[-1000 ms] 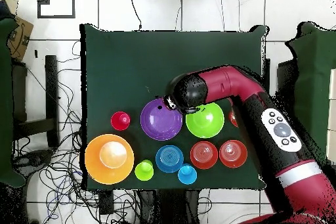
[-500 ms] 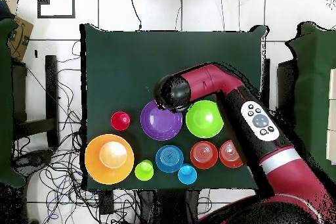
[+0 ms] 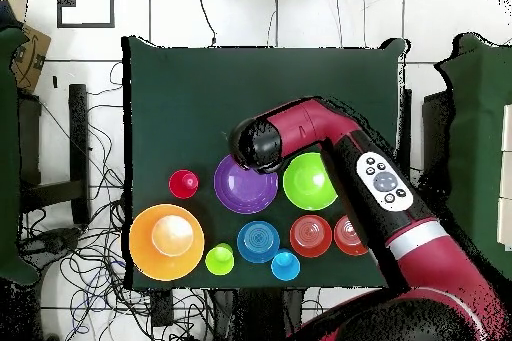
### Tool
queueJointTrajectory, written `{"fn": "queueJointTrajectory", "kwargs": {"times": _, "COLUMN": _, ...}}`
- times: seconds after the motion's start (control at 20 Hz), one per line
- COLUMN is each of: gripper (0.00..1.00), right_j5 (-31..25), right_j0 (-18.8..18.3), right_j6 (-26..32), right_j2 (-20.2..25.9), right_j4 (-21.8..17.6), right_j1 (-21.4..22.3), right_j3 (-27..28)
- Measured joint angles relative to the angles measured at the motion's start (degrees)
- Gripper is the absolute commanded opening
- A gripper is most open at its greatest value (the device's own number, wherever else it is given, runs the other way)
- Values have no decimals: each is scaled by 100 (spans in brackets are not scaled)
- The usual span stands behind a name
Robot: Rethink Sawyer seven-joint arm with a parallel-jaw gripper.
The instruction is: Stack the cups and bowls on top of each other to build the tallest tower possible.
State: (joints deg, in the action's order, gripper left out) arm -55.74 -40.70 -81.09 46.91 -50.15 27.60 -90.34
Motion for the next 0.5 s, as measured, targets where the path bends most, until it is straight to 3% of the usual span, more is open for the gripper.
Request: {"fn": "queueJointTrajectory", "kwargs": {"times": 0.5, "gripper": 100, "right_j5": 0, "right_j0": 12, "right_j6": 179, "right_j2": -14, "right_j4": -345, "right_j1": -108, "right_j3": 1}}
